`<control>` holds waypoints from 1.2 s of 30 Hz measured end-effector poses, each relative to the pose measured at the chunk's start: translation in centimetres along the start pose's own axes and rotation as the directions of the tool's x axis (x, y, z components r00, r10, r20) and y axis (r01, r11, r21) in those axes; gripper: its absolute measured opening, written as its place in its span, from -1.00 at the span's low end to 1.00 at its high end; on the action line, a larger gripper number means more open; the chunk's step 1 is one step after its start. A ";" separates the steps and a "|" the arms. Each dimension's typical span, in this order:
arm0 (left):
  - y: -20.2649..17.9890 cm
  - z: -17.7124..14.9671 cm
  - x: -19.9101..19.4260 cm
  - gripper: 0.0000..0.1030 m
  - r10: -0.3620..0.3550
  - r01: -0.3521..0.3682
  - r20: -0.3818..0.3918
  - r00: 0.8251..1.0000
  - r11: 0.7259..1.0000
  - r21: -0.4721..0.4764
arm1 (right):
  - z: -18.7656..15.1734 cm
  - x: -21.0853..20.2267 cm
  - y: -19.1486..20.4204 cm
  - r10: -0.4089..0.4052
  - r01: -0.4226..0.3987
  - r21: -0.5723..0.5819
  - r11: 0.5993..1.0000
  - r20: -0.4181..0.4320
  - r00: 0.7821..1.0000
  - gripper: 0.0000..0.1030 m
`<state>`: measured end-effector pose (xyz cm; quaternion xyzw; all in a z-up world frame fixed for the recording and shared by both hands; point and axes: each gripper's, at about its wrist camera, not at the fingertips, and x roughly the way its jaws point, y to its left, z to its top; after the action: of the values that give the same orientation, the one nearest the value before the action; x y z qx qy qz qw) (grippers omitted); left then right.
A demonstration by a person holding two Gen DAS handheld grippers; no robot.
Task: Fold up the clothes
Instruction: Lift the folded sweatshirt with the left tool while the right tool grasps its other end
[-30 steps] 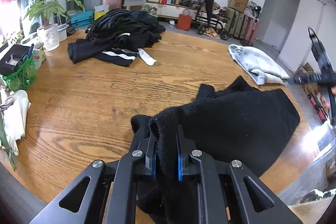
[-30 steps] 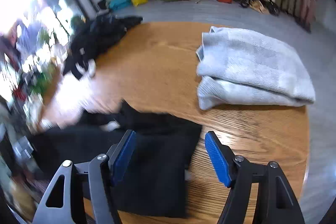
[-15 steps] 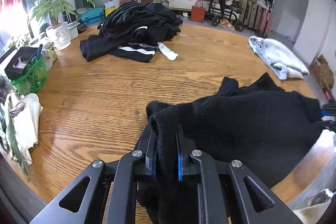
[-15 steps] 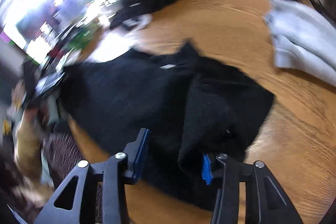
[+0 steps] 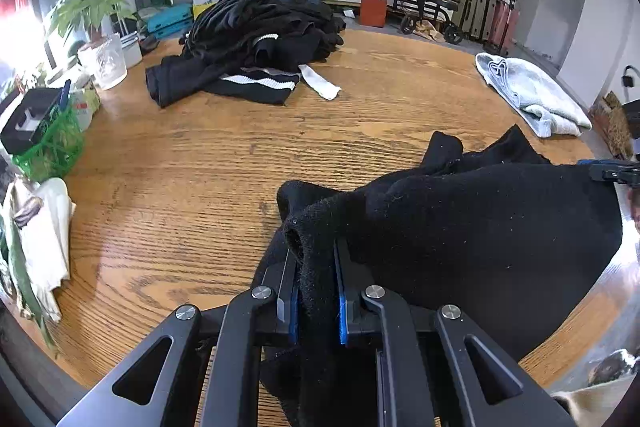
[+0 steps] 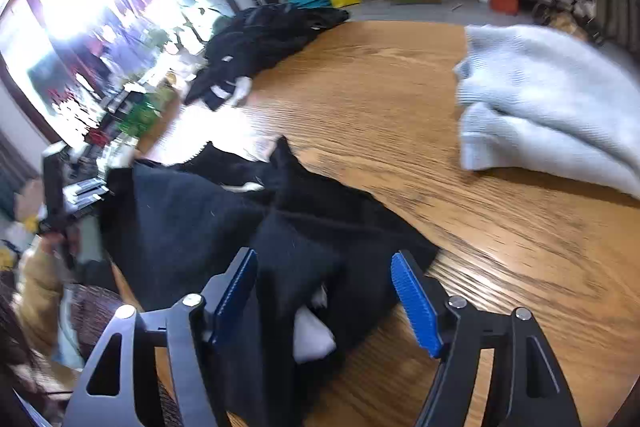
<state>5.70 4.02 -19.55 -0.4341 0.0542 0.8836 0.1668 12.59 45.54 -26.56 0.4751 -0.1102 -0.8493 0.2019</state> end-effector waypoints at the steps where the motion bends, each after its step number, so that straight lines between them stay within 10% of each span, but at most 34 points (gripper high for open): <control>1: 0.0 0.0 -0.1 -0.73 0.000 0.000 0.002 1.000 1.000 -0.002 | 0.2 0.6 -0.3 0.021 -0.021 0.012 1.000 -0.009 1.000 0.47; 8: -0.4 -0.6 -1.3 -0.73 0.008 -0.006 0.071 0.997 1.000 -0.025 | -1.2 0.9 1.7 -0.060 0.058 0.024 0.998 0.068 0.996 -0.56; 14: 0.0 -0.4 -4.0 -0.78 -0.002 0.015 0.178 0.984 0.997 -0.074 | -1.1 -2.7 5.0 -0.109 0.110 0.005 0.994 0.184 0.977 -0.77; 21: 1.1 2.4 -2.9 -0.79 0.036 -0.018 0.169 0.985 0.994 -0.110 | 3.4 -4.7 6.9 -0.137 0.160 -0.062 0.985 0.278 0.951 -0.79; 29: 0.9 2.6 1.7 -0.68 0.103 -0.091 0.098 0.990 0.989 -0.119 | 5.7 4.2 2.6 -0.289 0.286 0.045 0.957 0.093 0.953 -0.51; 32: 1.0 2.6 1.3 -0.11 0.156 -0.149 0.068 0.985 0.984 -0.097 | 5.0 3.5 4.6 -0.311 0.311 0.023 0.950 0.140 0.940 0.03; 36: 2.8 2.1 -3.3 0.40 0.284 -0.248 0.177 0.942 0.947 -0.203 | 4.0 2.6 7.3 -0.337 0.345 -0.005 0.938 0.202 0.919 0.22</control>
<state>5.06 1.11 -15.77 -0.3428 0.0161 0.9392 0.0109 9.65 37.80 -23.68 0.3959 -0.0282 -0.9166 0.0482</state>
